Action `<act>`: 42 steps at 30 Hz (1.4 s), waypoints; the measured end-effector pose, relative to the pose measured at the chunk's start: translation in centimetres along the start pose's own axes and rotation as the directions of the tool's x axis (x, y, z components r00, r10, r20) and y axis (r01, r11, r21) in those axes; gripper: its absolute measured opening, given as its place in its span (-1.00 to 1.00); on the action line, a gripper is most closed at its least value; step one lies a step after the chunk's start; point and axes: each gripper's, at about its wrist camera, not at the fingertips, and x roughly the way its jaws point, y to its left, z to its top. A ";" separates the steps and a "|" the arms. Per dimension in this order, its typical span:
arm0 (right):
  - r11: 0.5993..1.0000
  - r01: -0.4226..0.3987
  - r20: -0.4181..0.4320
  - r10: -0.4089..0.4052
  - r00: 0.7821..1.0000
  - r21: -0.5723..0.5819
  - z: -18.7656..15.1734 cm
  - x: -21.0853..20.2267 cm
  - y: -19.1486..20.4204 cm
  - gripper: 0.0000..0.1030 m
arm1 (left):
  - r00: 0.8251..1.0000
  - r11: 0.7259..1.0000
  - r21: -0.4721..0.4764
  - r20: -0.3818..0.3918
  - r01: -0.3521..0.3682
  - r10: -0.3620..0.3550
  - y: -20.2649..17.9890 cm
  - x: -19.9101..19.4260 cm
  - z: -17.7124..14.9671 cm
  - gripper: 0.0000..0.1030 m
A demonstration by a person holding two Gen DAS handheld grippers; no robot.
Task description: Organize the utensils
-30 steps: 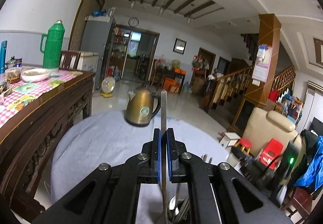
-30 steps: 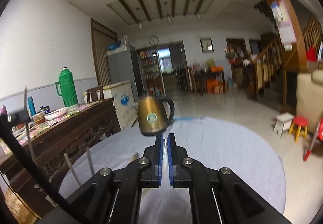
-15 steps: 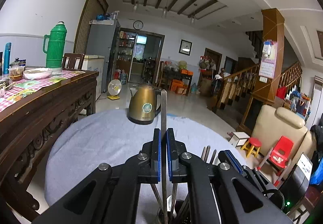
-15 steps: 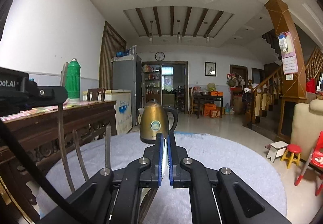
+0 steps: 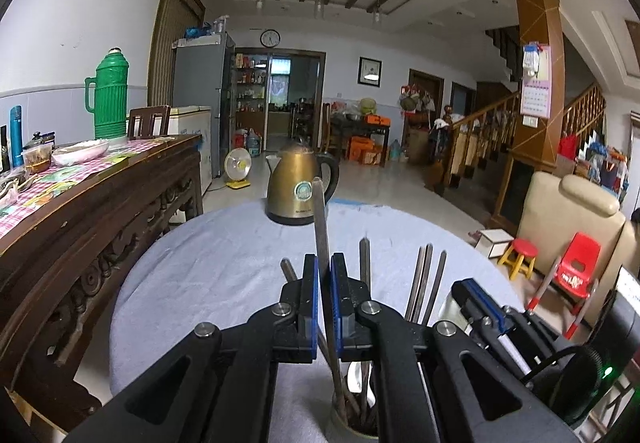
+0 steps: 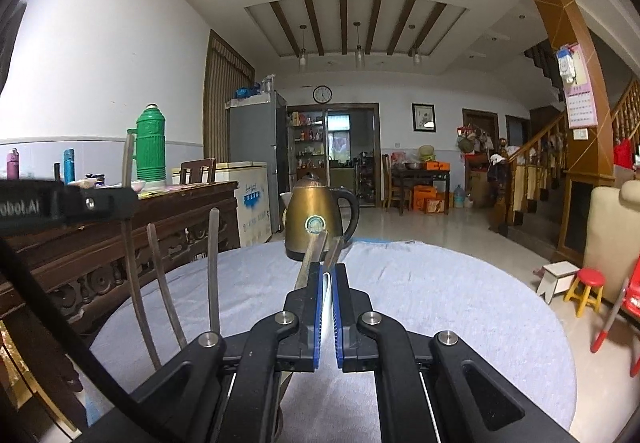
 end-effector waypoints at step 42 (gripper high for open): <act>0.991 -0.070 -0.169 0.089 0.982 0.118 1.6 -6.0 -3.1 0.22 | 0.978 0.994 0.102 -0.202 -0.031 0.051 -2.1 -5.5 -1.5 0.35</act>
